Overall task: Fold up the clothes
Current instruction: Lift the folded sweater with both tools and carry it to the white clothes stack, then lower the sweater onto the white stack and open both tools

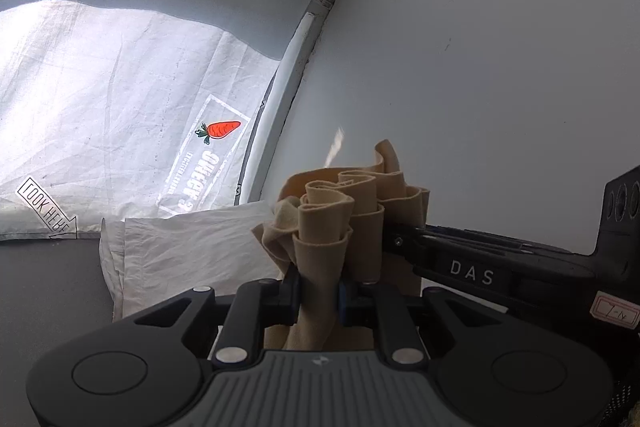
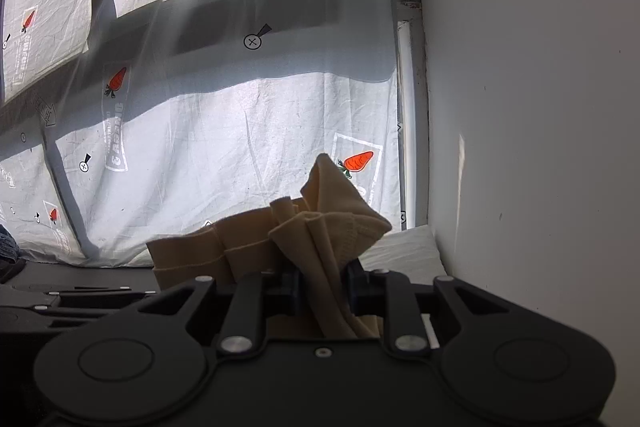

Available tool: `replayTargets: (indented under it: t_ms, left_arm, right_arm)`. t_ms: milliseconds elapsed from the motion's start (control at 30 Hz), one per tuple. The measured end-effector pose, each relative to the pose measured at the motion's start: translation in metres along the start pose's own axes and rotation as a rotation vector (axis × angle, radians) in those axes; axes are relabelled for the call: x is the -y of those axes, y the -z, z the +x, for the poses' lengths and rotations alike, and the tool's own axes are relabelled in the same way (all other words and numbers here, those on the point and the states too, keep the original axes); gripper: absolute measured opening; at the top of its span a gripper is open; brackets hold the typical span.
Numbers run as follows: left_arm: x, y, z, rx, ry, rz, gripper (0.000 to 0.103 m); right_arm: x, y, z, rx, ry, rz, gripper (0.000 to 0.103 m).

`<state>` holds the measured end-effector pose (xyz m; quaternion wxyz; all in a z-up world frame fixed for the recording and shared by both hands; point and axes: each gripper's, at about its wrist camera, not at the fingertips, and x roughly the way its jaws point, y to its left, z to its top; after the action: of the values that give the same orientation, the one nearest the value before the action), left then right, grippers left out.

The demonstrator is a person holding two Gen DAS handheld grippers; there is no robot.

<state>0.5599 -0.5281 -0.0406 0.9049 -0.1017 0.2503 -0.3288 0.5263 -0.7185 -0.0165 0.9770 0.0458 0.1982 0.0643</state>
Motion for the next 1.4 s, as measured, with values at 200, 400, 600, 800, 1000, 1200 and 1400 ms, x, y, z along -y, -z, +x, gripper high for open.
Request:
replayTargets:
  t_ms: [200, 400, 600, 800, 1000, 1200, 1400]
  left_arm:
    - [-0.06, -0.019, 0.078, -0.043, -0.035, -0.146, 0.018]
    - [-0.125, -0.021, 0.135, -0.125, -0.106, -0.251, 0.018]
    - [-0.169, -0.009, 0.165, -0.183, -0.285, -0.355, 0.027]
    - [-0.176, -0.01, 0.148, -0.098, -0.325, -0.379, 0.047]
    - [-0.151, 0.014, 0.177, -0.195, -0.375, -0.244, 0.064]
    - [-0.153, 0.023, 0.185, -0.204, -0.368, -0.215, 0.07]
    - [-0.14, 0.008, 0.124, -0.091, -0.373, -0.226, 0.078]
  right_arm:
    - [0.054, -0.009, 0.098, -0.071, 0.008, -0.015, 0.022]
    - [0.077, 0.004, 0.175, -0.119, 0.012, -0.011, 0.023]
    - [0.072, 0.024, 0.228, -0.176, 0.144, -0.132, 0.029]
    - [0.044, 0.034, 0.198, -0.013, 0.319, -0.332, 0.054]
    - [0.049, 0.061, 0.217, -0.163, 0.158, -0.246, 0.041]
    - [0.081, 0.081, 0.236, -0.234, 0.218, -0.109, 0.054]
    - [0.053, 0.063, 0.187, -0.181, 0.227, -0.135, 0.084]
